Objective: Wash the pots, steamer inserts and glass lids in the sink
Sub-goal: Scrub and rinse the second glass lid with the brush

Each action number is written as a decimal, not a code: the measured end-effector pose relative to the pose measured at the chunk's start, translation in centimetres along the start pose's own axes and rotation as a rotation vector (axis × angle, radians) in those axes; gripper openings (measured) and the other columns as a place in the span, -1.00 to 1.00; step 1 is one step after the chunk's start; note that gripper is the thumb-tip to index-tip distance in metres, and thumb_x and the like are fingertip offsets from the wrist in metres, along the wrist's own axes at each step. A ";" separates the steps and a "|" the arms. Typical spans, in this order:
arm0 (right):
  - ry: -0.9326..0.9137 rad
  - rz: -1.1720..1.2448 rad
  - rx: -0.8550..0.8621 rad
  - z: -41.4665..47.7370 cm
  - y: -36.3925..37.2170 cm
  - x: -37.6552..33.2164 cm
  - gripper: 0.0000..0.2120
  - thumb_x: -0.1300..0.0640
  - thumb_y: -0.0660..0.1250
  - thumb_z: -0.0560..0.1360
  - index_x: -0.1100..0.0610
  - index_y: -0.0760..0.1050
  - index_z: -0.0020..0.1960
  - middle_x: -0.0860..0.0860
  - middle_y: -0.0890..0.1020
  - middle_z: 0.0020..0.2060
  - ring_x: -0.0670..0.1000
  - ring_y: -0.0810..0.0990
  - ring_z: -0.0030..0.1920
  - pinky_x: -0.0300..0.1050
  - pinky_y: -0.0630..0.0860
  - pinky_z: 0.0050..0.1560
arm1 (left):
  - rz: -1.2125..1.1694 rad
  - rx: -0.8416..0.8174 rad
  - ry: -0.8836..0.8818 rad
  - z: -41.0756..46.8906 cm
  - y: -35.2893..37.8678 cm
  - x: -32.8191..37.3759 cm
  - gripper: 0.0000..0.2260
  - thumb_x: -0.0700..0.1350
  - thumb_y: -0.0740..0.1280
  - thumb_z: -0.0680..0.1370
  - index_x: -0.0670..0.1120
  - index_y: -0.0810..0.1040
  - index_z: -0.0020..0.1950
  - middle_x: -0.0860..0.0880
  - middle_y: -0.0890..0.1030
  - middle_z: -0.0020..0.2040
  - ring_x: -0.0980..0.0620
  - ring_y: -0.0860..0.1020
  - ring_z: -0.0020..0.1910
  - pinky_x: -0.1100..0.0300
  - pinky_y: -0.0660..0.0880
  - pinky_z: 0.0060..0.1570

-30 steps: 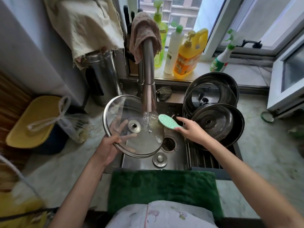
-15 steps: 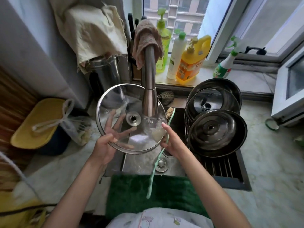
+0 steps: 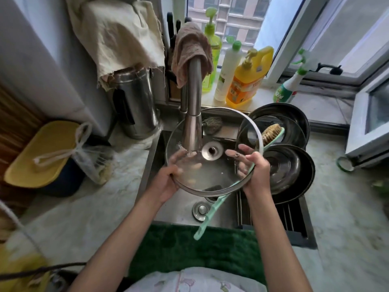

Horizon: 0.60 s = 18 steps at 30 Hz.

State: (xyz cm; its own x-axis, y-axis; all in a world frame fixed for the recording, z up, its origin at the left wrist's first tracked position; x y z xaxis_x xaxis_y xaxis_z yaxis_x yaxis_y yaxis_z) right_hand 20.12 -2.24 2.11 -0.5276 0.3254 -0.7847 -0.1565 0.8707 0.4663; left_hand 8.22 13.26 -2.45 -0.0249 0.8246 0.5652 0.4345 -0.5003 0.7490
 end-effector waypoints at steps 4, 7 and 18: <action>-0.105 -0.048 0.161 -1.6 -1.6 -0.9 -0.78 0.36 0.03 0.51 0.25 0.43 0.01 0.32 0.60 -0.19 -0.16 0.22 -0.63 -0.35 0.16 -0.64 | 0.326 0.225 0.070 1.2 -1.7 -0.3 -0.68 -0.42 0.12 0.56 -0.15 0.34 0.25 -0.11 0.57 0.12 -0.05 0.67 -0.08 0.13 0.60 -0.37; -0.116 -0.081 0.243 -2.9 -2.7 -0.6 -0.77 0.37 0.07 0.49 0.26 0.45 0.05 0.28 0.62 -0.21 -0.15 0.24 -0.60 -0.33 0.17 -0.61 | 0.952 0.464 0.187 3.0 -2.9 2.2 -0.84 -0.20 0.13 0.64 -0.19 0.43 0.15 -0.11 0.57 -0.04 -0.09 0.62 -0.10 0.20 0.45 -0.32; 0.062 -0.177 0.298 -2.2 -4.2 2.1 -0.89 0.32 0.19 0.48 0.29 0.46 -0.03 0.33 0.57 -0.20 -0.17 0.33 -0.62 -0.34 0.24 -0.62 | 1.848 -0.205 0.133 4.6 4.3 -7.5 -0.45 0.15 -0.12 0.63 0.00 -0.32 0.50 0.02 -0.37 0.49 0.07 -0.33 0.49 0.07 -0.31 0.47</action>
State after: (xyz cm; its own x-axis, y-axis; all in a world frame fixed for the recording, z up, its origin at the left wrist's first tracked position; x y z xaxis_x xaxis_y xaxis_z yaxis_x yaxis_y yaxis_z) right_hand 17.83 -6.06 -0.60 -0.5652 0.1444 -0.8122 -0.0045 0.9840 0.1781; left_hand 14.42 6.19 -5.06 0.2267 -0.7504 0.6209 -0.1119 -0.6533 -0.7487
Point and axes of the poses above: each hand's wrist, its own z-axis towards the middle knuckle, its own y-axis out of the palm, x = y × z, the point moved 10 cm from there along z, towards the middle knuckle
